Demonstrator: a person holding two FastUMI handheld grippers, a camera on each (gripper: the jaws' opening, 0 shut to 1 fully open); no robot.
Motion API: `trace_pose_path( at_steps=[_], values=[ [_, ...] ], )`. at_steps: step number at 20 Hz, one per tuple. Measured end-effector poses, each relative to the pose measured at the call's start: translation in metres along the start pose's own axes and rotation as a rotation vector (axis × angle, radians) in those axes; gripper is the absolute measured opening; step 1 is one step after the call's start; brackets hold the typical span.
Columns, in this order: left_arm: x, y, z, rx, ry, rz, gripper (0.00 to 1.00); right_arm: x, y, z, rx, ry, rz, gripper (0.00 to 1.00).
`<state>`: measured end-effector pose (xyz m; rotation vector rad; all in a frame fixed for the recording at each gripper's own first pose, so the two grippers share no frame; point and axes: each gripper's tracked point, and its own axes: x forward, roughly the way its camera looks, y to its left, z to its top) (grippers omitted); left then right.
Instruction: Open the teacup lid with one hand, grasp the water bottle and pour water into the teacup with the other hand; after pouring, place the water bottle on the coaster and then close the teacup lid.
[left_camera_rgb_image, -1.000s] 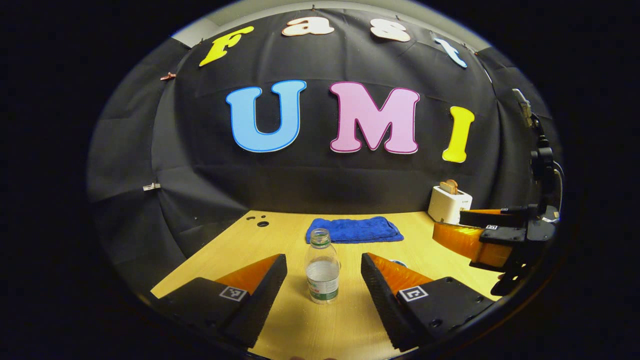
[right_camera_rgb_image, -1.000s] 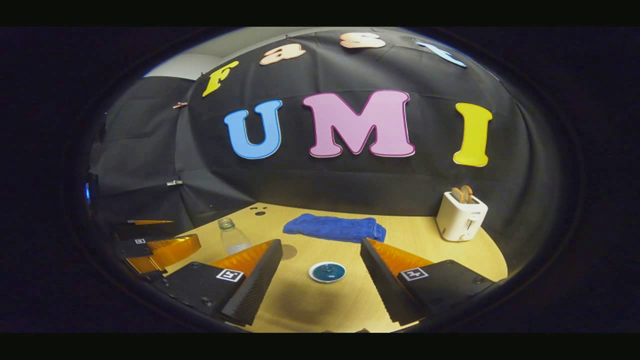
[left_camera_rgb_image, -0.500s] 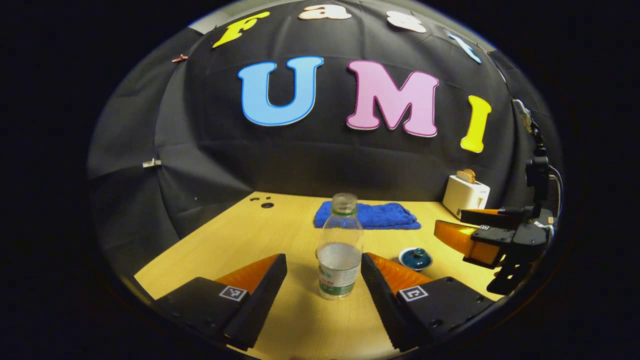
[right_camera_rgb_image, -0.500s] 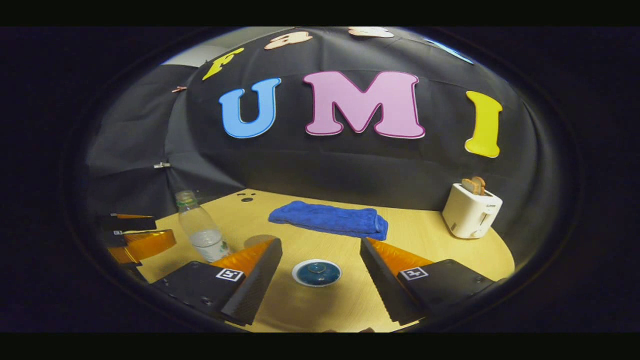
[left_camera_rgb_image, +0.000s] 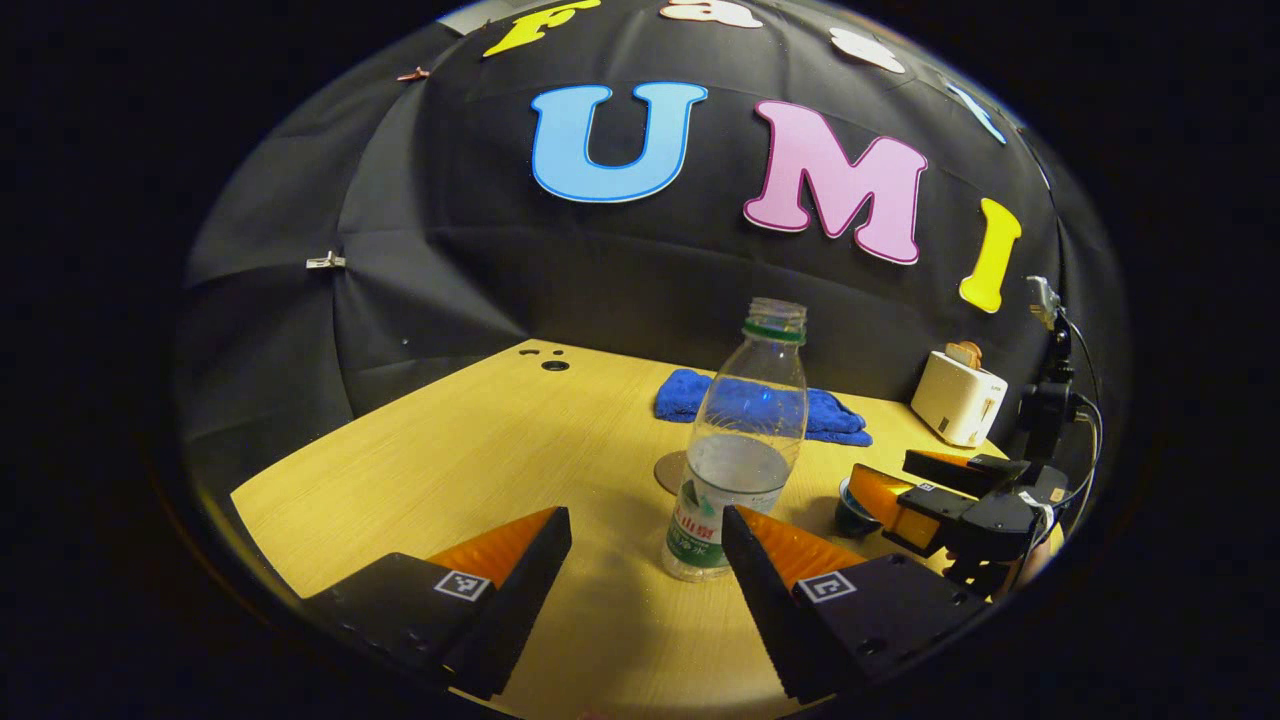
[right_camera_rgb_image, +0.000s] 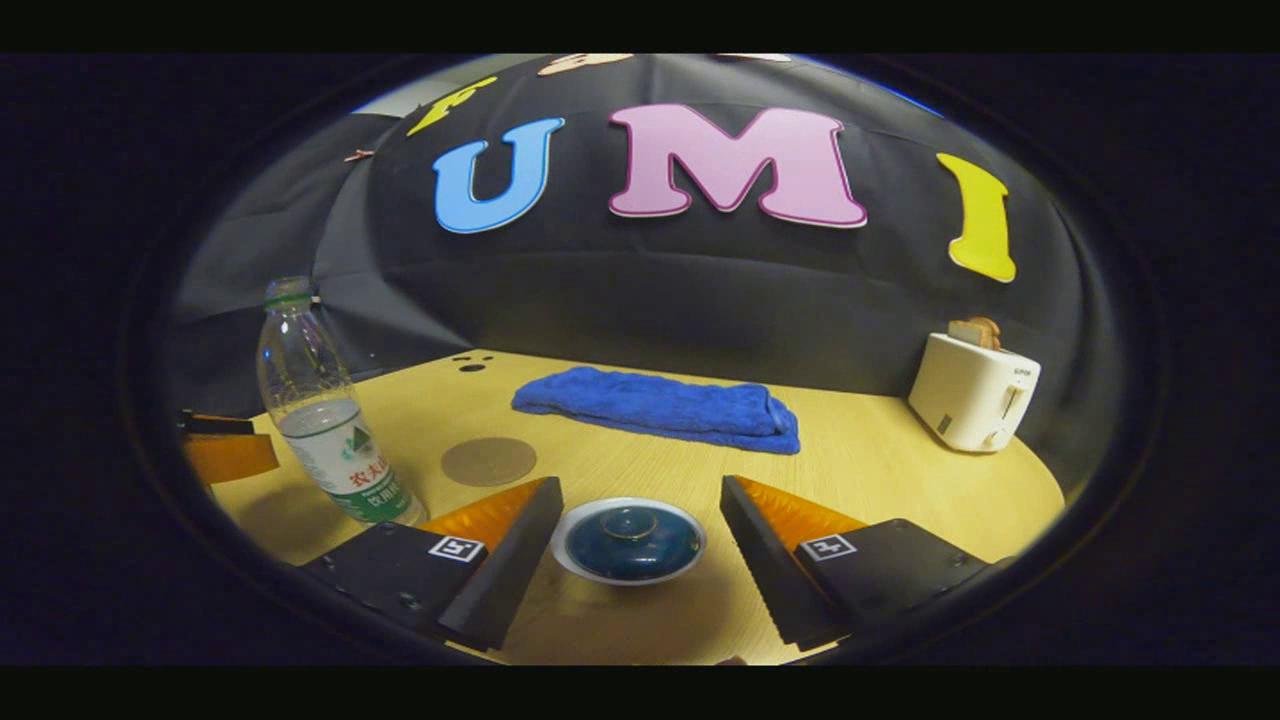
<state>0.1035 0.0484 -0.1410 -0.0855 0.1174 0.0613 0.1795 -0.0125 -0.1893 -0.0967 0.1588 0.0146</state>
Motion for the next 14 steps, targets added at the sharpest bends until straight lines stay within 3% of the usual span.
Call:
trace_pose_path(
  at_steps=[3, 6, 7, 10, 13, 14],
  values=[
    [-0.001, 0.007, -0.015, 0.016, 0.023, 0.01, 0.96, 0.004, 0.001, -0.003, -0.013, 0.0, -0.002, 0.98],
    [-0.001, 0.009, -0.022, 0.019, 0.038, 0.004, 0.96, 0.005, 0.005, -0.001, -0.025, -0.011, 0.007, 0.89],
    [-0.001, 0.01, -0.022, 0.021, 0.038, 0.005, 0.96, 0.006, 0.006, -0.001, -0.028, -0.011, 0.008, 0.91],
    [0.001, 0.009, -0.022, 0.01, 0.038, -0.001, 0.95, 0.006, 0.009, -0.006, -0.029, 0.009, 0.013, 0.71],
    [0.005, 0.009, -0.02, 0.005, 0.032, -0.005, 0.96, 0.009, 0.009, -0.004, -0.04, 0.009, 0.008, 0.68],
    [0.006, 0.01, -0.019, 0.005, 0.03, -0.005, 0.96, 0.008, 0.01, -0.004, -0.04, 0.014, 0.013, 0.53]
  ],
)
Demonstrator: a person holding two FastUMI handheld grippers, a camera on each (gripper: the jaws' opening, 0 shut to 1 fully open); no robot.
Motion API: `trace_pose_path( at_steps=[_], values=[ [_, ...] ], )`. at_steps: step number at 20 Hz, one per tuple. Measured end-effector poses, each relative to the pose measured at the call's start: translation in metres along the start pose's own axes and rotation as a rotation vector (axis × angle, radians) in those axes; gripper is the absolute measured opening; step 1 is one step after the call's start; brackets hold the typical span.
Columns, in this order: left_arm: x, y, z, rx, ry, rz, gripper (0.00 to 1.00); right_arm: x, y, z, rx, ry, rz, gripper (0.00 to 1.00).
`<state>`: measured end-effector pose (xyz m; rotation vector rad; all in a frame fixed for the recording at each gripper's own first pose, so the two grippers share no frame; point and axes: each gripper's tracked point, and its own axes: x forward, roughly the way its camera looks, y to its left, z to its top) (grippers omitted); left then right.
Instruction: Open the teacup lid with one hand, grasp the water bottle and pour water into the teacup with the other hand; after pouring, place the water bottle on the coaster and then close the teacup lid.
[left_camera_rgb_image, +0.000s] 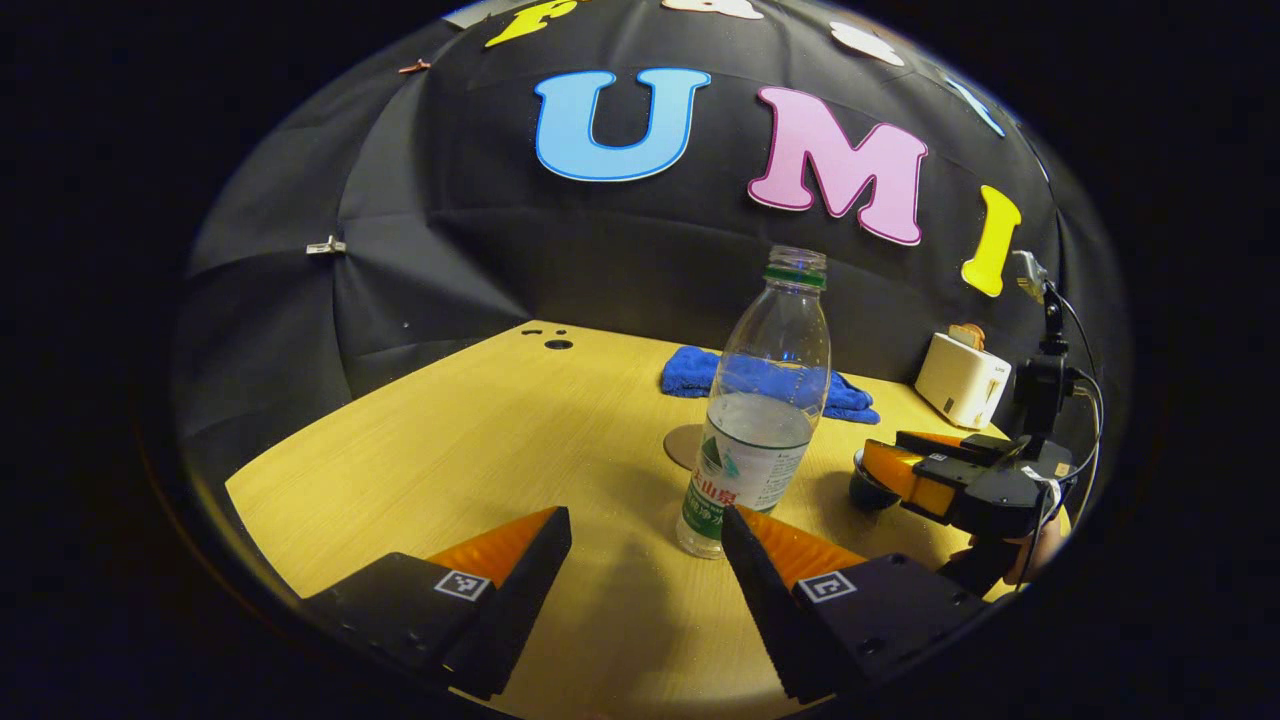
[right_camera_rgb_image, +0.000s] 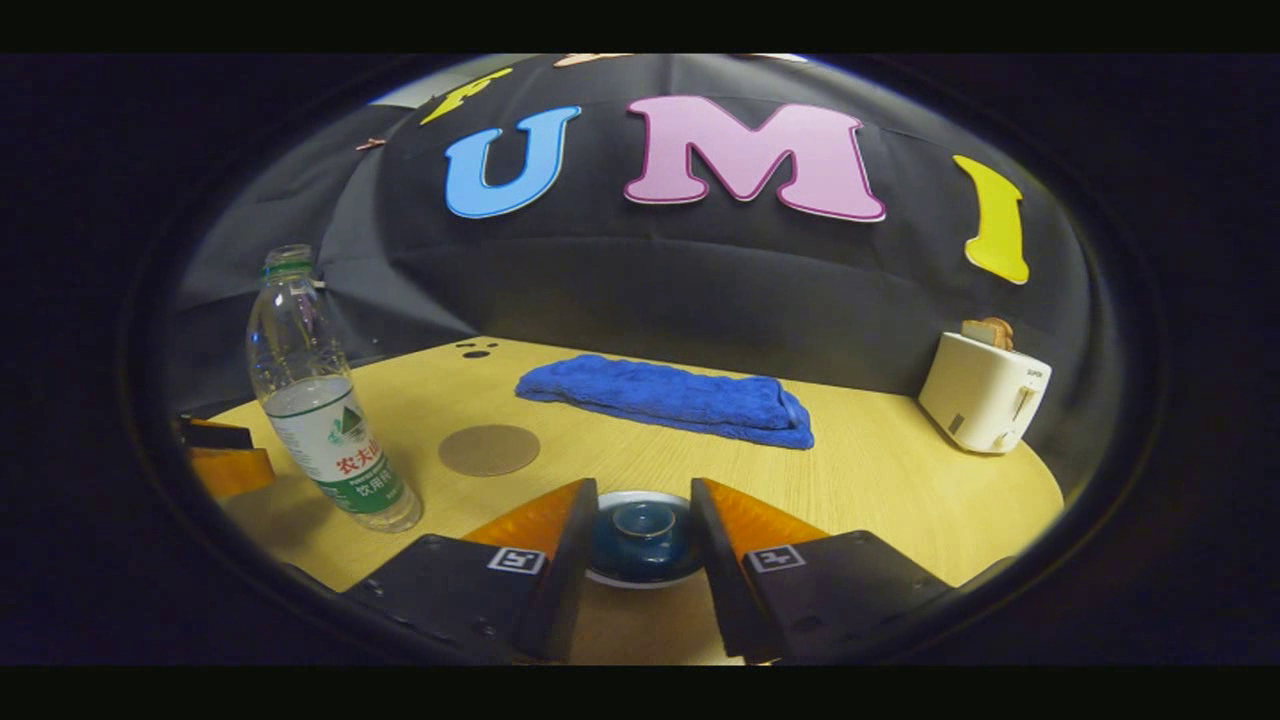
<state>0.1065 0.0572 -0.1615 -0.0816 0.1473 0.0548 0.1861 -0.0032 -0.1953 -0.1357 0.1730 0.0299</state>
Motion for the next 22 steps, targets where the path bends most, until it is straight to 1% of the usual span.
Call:
trace_pose_path(
  at_steps=[1, 2, 3, 4, 6, 7, 8, 9, 10, 11, 12, 13, 16, 17, 18, 22],
  values=[
    [0.0, -0.001, 0.0, -0.001, -0.003, -0.002, 0.96, 0.001, 0.001, 0.0, -0.002, 0.006, 0.003, 0.57],
    [0.0, -0.001, 0.001, 0.0, -0.005, -0.003, 0.96, 0.001, 0.0, 0.001, -0.004, 0.003, 0.005, 0.56],
    [0.002, -0.001, 0.0, 0.002, -0.005, -0.003, 0.96, 0.003, -0.001, 0.002, -0.006, 0.006, 0.005, 0.5],
    [0.003, 0.0, 0.0, 0.003, -0.005, -0.004, 0.95, 0.003, -0.001, 0.002, -0.004, 0.007, 0.007, 0.36],
    [0.003, 0.0, 0.001, 0.004, -0.006, -0.007, 0.95, 0.005, -0.002, 0.001, -0.004, 0.02, 0.009, 0.35],
    [0.003, 0.0, 0.001, 0.006, -0.006, -0.008, 0.95, 0.009, -0.002, 0.002, -0.01, 0.031, 0.01, 0.38],
    [0.003, 0.0, 0.0, 0.011, -0.006, -0.011, 0.95, 0.007, 0.0, 0.001, -0.018, 0.046, 0.014, 0.27],
    [0.004, 0.0, 0.0, 0.017, -0.006, -0.015, 0.95, 0.008, 0.003, 0.003, -0.025, 0.046, 0.029, 0.25],
    [0.005, -0.001, -0.001, 0.022, -0.003, -0.022, 0.96, 0.01, 0.006, 0.004, -0.03, 0.046, 0.043, 0.3],
    [0.005, -0.004, -0.002, 0.025, -0.001, -0.032, 0.96, 0.01, 0.006, 0.004, -0.031, 0.049, 0.041, 0.3],
    [0.006, -0.008, -0.002, 0.029, 0.0, -0.047, 0.96, 0.01, 0.006, 0.003, -0.03, 0.051, 0.046, 0.22],
    [0.006, -0.012, -0.002, 0.036, -0.001, -0.061, 0.96, 0.01, 0.007, 0.004, -0.028, 0.054, 0.051, 0.28],
    [0.009, -0.024, -0.002, 0.066, -0.002, -0.1, 0.95, 0.004, 0.006, 0.017, -0.015, 0.037, 0.062, 0.28],
    [0.01, -0.03, -0.001, 0.071, -0.005, -0.117, 0.96, 0.002, 0.004, 0.024, -0.016, 0.026, 0.059, 0.23],
    [0.011, -0.035, 0.001, 0.075, -0.01, -0.133, 0.96, -0.001, 0.001, 0.032, -0.017, 0.014, 0.058, 0.28],
    [0.024, -0.047, 0.004, 0.075, -0.023, -0.158, 0.96, -0.015, -0.017, 0.052, 0.0, -0.013, 0.046, 0.28]
  ],
)
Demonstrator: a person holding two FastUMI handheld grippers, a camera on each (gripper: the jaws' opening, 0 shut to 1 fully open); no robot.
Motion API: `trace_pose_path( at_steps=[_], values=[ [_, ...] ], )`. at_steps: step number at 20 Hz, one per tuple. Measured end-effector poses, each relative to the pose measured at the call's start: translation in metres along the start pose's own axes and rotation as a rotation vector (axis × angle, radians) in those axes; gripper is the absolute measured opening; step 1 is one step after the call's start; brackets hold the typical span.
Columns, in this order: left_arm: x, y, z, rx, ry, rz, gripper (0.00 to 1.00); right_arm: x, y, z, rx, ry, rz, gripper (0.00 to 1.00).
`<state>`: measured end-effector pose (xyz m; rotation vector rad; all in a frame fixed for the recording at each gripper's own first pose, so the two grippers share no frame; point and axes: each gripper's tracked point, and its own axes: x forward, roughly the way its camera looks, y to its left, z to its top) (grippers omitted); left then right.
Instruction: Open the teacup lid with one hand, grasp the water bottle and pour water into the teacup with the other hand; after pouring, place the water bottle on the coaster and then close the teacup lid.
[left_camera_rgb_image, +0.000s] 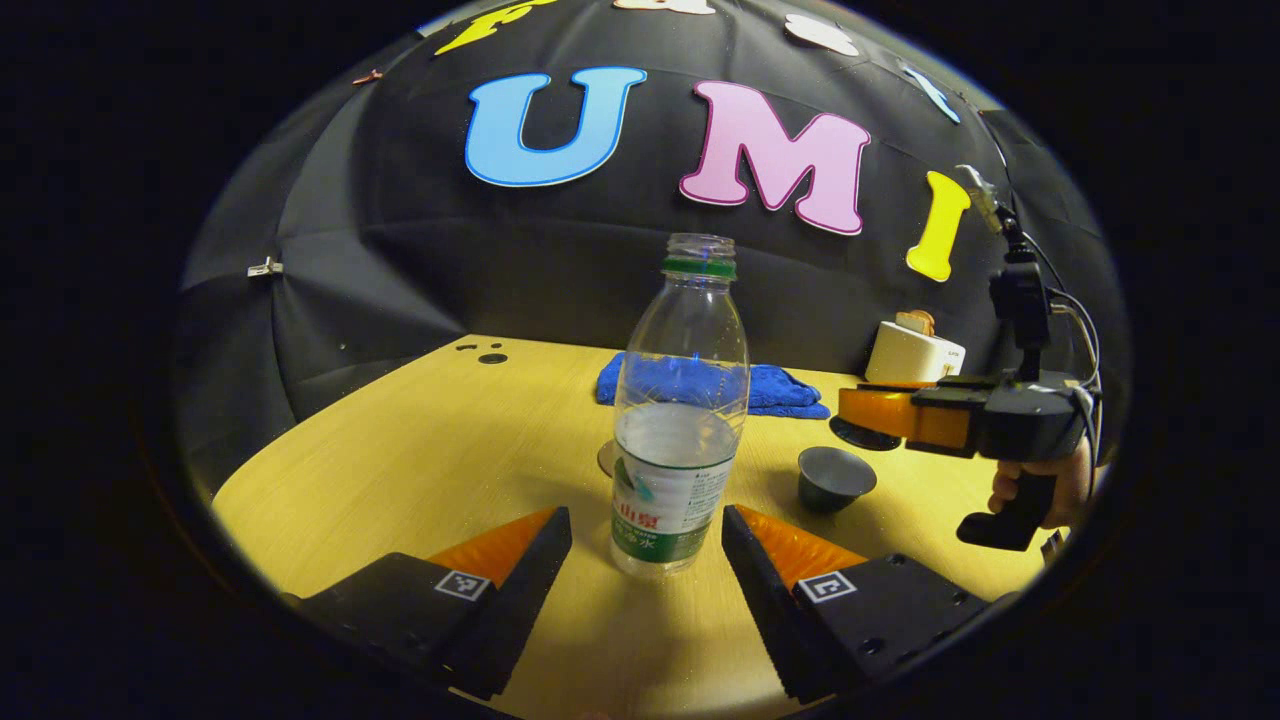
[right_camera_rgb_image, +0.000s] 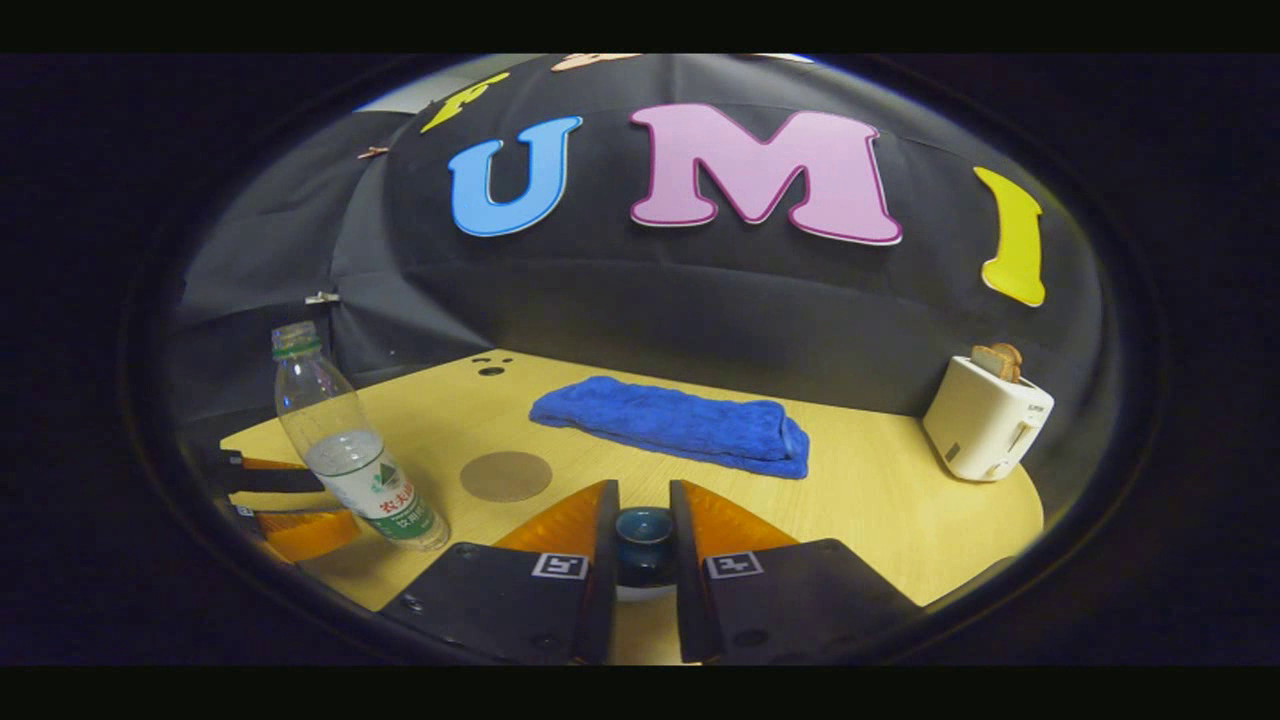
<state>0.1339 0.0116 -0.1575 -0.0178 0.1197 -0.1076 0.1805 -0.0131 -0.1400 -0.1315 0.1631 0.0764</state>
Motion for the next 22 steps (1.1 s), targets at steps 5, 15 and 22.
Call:
trace_pose_path(
  at_steps=[5, 15, 22],
  values=[
    [0.024, -0.007, 0.013, 0.011, -0.046, -0.017, 0.96, -0.024, -0.034, -0.002, 0.045, 0.011, -0.044, 0.28],
    [0.059, -0.012, 0.023, 0.014, -0.085, -0.028, 0.95, -0.045, -0.063, -0.031, 0.059, 0.062, -0.102, 0.28],
    [0.066, -0.01, 0.021, 0.061, -0.075, 0.003, 0.8, -0.048, -0.057, -0.035, 0.068, 0.057, -0.081, 0.28]
  ],
)
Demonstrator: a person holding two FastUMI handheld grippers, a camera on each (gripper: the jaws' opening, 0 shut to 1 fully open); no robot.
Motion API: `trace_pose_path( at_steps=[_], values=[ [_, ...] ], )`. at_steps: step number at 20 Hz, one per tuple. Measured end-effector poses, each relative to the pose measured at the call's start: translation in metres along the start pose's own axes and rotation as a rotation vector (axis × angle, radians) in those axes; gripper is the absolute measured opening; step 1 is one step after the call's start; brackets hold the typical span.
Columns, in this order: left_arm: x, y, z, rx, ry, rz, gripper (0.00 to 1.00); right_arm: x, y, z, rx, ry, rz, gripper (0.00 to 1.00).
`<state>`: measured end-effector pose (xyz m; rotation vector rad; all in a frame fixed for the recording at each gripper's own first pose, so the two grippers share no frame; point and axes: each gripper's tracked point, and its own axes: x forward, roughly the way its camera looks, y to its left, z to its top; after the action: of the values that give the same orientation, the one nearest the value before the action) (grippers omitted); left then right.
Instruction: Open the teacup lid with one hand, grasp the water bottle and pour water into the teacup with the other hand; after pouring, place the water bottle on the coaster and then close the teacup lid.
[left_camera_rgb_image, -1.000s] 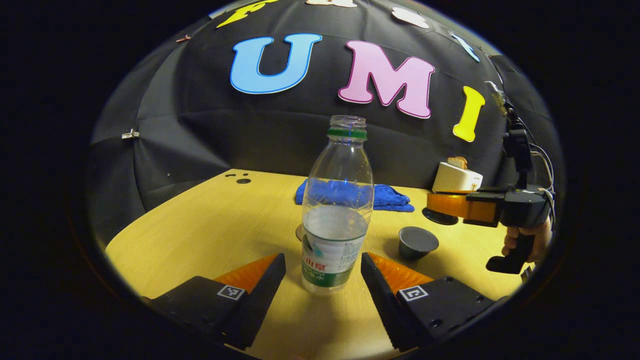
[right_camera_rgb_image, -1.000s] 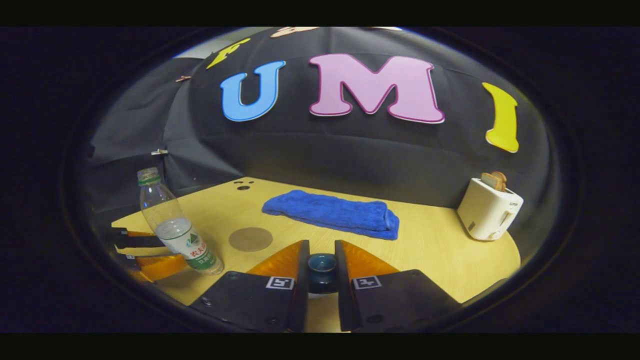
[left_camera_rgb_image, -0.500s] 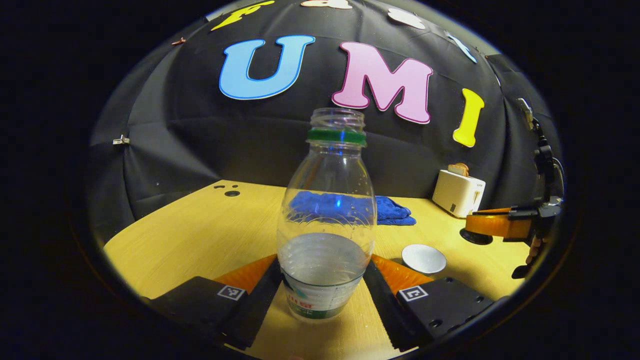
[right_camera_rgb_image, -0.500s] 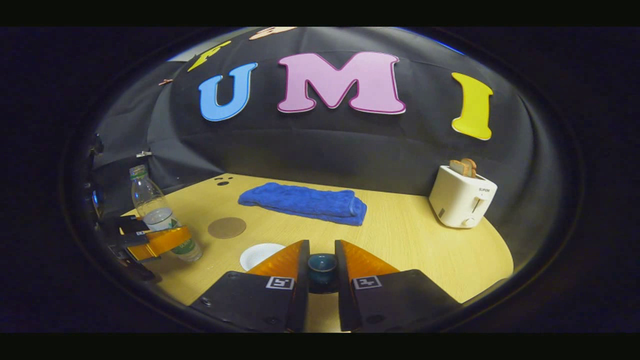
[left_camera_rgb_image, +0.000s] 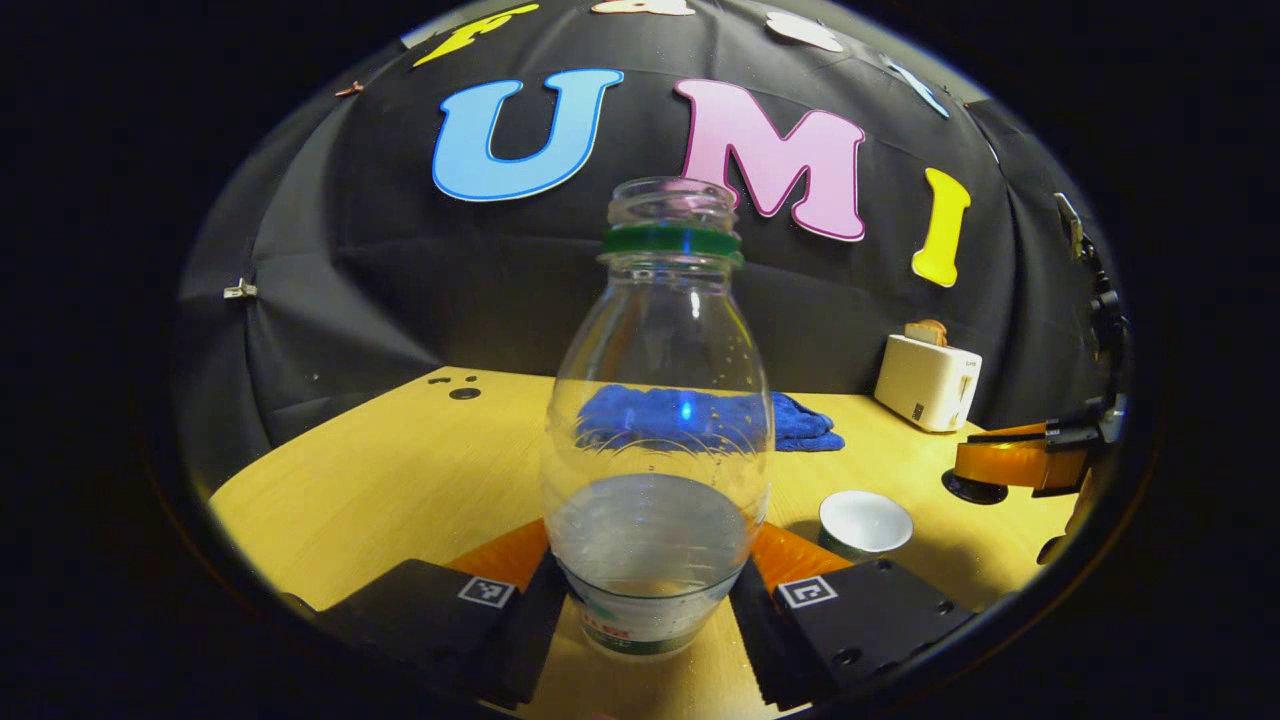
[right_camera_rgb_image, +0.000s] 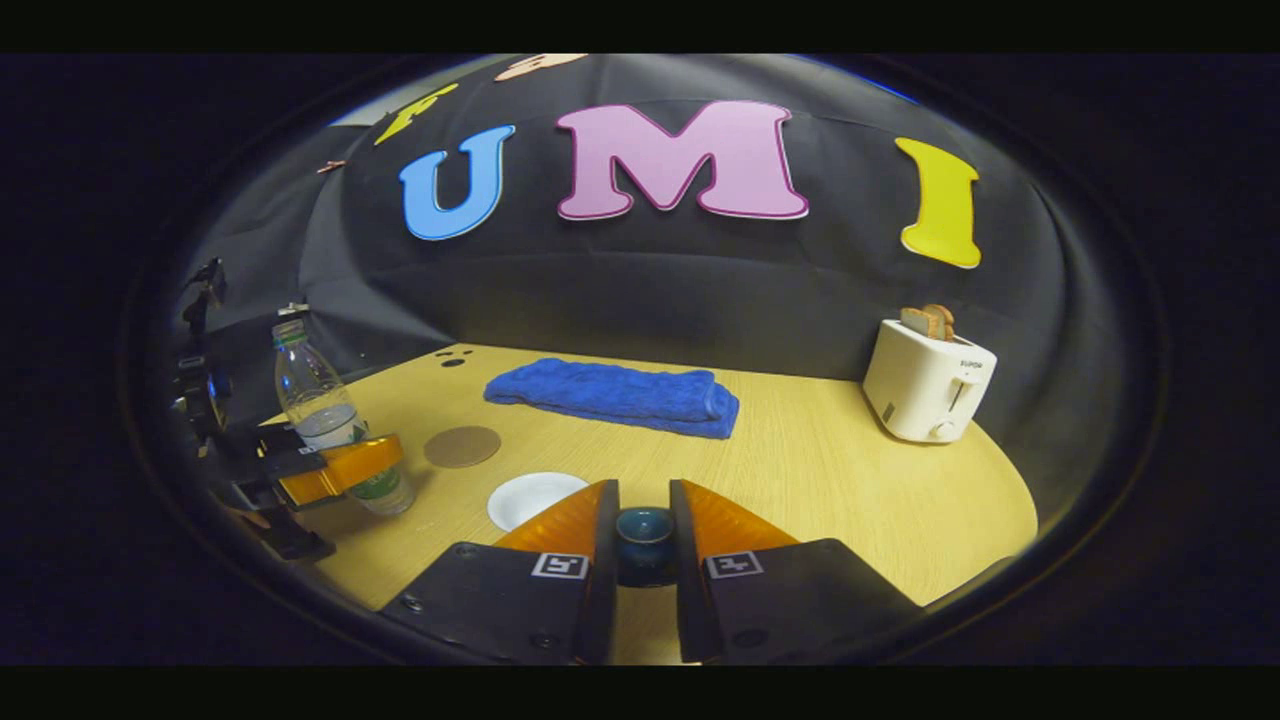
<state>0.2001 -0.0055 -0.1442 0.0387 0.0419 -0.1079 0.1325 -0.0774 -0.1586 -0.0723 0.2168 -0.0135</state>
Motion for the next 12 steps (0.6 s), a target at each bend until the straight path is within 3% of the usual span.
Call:
trace_pose_path(
  at_steps=[7, 9, 12],
  values=[
    [0.001, 0.002, 0.006, 0.171, 0.017, 0.021, 0.76, -0.007, -0.015, -0.011, -0.004, 0.006, -0.021, 0.28],
    [0.003, 0.004, 0.015, 0.276, 0.01, 0.036, 0.71, -0.01, -0.024, -0.013, 0.007, 0.005, -0.035, 0.28],
    [0.009, 0.006, 0.028, 0.431, 0.003, 0.059, 0.75, -0.014, -0.036, -0.019, 0.023, 0.016, -0.06, 0.28]
  ],
)
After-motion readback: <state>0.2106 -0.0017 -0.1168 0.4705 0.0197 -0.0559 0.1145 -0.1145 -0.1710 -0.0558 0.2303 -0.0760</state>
